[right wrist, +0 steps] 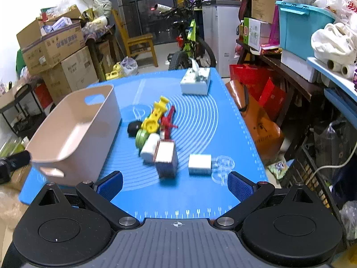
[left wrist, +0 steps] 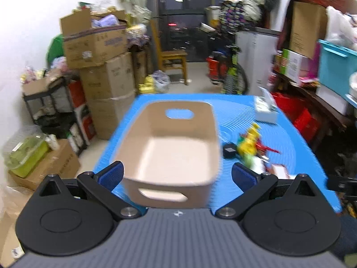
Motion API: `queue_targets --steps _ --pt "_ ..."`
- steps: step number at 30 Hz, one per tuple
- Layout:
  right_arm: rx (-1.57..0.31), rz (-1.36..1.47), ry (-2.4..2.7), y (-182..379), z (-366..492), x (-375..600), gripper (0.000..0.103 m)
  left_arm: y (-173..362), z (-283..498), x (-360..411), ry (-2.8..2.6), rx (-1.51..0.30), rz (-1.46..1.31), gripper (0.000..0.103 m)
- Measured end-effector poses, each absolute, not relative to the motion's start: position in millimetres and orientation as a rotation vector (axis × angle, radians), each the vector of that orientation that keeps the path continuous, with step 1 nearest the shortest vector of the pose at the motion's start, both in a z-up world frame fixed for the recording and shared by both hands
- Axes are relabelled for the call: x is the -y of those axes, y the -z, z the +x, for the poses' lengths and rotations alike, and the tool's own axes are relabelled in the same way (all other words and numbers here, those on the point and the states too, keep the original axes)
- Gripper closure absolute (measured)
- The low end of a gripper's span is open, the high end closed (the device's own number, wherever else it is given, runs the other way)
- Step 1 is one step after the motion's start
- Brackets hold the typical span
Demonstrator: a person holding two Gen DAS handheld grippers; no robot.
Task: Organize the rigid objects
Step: 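Grasp the beige basket rim with the left tool while the right tool approaches the white charger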
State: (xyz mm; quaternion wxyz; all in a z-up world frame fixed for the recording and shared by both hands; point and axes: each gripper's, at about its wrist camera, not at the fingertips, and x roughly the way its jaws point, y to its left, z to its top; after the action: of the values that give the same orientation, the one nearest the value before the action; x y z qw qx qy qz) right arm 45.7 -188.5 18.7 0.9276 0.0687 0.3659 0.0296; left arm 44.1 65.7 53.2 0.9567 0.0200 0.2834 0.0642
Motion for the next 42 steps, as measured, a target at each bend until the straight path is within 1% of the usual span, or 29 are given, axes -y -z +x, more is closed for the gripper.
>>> queue_targets --steps 10,15,20,24,30,37,39,40,42 --pt "-0.739 0.205 -0.038 -26 97 197 0.004 -78 87 -116 -0.211 -0.565 0.025 0.001" --pt "-0.761 0.226 -0.005 -16 122 202 0.004 -76 113 -137 -0.198 -0.622 0.022 0.001" --pt "-0.768 0.202 0.054 1 143 207 0.004 -61 141 -162 -0.226 -0.697 0.022 0.001" --pt "-0.826 0.241 0.083 23 165 215 0.004 -45 157 -184 -0.233 -0.764 0.026 0.001" --pt "-0.890 0.226 0.136 52 187 217 0.004 -15 178 -210 -0.222 -0.864 0.008 0.002" --pt "-0.972 0.171 0.171 85 201 213 0.004 3 193 -211 -0.166 -0.920 -0.022 0.003" --pt "-0.996 0.185 0.169 94 203 213 0.004 6 197 -206 -0.144 -0.936 -0.014 0.009" --pt "-1.005 0.181 0.168 97 204 211 0.004 9 200 -205 -0.140 -0.945 -0.011 0.015" --pt "-1.016 0.147 0.172 103 205 207 0.004 15 204 -205 -0.142 -0.980 -0.009 0.016"
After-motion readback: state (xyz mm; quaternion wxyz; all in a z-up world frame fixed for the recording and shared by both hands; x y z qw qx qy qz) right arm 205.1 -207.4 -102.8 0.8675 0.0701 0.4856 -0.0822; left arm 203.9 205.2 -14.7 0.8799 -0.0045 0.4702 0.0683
